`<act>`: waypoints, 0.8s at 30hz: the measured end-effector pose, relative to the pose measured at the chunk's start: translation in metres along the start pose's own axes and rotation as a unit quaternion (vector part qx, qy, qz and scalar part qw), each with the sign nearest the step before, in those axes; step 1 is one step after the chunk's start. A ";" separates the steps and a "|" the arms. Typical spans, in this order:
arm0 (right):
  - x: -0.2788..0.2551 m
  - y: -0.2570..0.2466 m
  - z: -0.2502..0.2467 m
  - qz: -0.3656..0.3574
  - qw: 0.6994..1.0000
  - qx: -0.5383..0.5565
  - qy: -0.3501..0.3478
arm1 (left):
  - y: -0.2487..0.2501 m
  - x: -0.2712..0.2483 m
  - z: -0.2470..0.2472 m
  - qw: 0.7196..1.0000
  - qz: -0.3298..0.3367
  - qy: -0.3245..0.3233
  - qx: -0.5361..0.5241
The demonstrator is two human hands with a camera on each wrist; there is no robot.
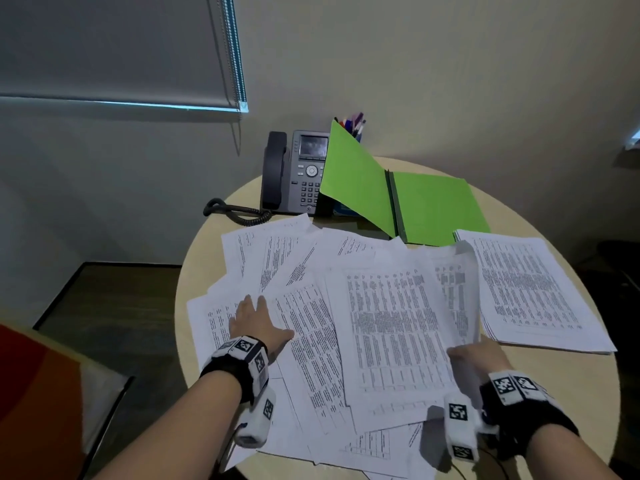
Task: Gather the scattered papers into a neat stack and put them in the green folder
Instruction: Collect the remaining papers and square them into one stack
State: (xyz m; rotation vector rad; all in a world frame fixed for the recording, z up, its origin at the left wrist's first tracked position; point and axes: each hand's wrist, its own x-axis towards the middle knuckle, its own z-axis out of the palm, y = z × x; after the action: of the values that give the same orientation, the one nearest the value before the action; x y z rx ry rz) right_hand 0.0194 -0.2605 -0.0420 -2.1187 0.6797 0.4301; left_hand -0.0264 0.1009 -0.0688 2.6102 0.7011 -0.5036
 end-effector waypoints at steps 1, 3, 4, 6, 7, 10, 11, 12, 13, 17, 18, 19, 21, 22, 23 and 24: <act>0.002 0.005 -0.005 0.011 1.000 0.005 -0.006 | 0.001 0.001 -0.002 1.000 -0.012 0.000 0.004; 0.002 0.012 -0.015 0.031 0.999 0.005 -0.016 | 0.002 0.003 -0.006 1.000 -0.024 0.012 0.015; 0.003 0.015 -0.021 0.036 0.999 0.003 -0.018 | 0.003 0.004 -0.009 0.999 -0.026 0.022 0.025; 0.004 0.018 -0.031 0.031 0.999 -0.007 -0.013 | 0.003 0.006 -0.014 0.998 -0.027 0.034 0.043; 0.004 0.019 -0.037 0.025 1.000 -0.006 -0.009 | 0.004 0.007 -0.016 0.998 -0.027 0.037 0.048; 0.003 0.020 -0.049 0.022 1.000 0.005 -0.017 | 0.005 0.010 -0.017 0.998 -0.020 0.037 0.048; 0.003 0.022 -0.051 0.024 0.999 0.013 -0.021 | 0.005 0.010 -0.016 0.998 -0.017 0.040 0.050; 0.003 0.023 -0.051 0.025 0.999 0.014 -0.027 | 0.005 0.010 -0.015 0.997 -0.012 0.046 0.057; 0.002 0.024 -0.049 0.017 0.999 0.004 -0.038 | 0.005 0.010 -0.015 0.996 -0.005 0.056 0.066; -0.015 0.024 -0.026 -0.032 0.994 -0.042 -0.094 | 0.003 0.016 -0.021 0.996 0.011 0.024 0.089; -0.020 0.022 -0.020 -0.043 0.992 -0.048 -0.113 | 0.003 0.017 -0.023 0.997 0.012 0.011 0.077; -0.024 0.020 -0.013 -0.055 0.989 -0.057 -0.127 | 0.002 0.019 -0.024 0.998 0.019 0.007 0.053; -0.027 0.018 -0.002 -0.073 0.986 -0.067 -0.133 | -0.001 0.020 -0.023 0.999 0.037 0.012 -0.037; -0.026 0.017 0.002 -0.076 0.987 -0.063 -0.125 | -0.003 0.019 -0.022 0.995 0.032 0.018 -0.094; -0.027 0.015 0.006 -0.084 0.988 -0.064 -0.112 | -0.004 0.018 -0.020 0.986 0.024 0.035 -0.162; -0.027 0.012 0.009 -0.098 0.988 -0.069 -0.095 | -0.005 0.016 -0.017 0.970 -0.001 0.048 -0.238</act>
State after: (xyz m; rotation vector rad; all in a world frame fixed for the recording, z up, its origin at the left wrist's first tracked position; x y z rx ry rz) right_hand -0.0103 -0.2502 -0.0408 -2.2145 0.3372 0.5744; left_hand -0.0118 0.1193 -0.0623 2.1906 0.7477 -0.1768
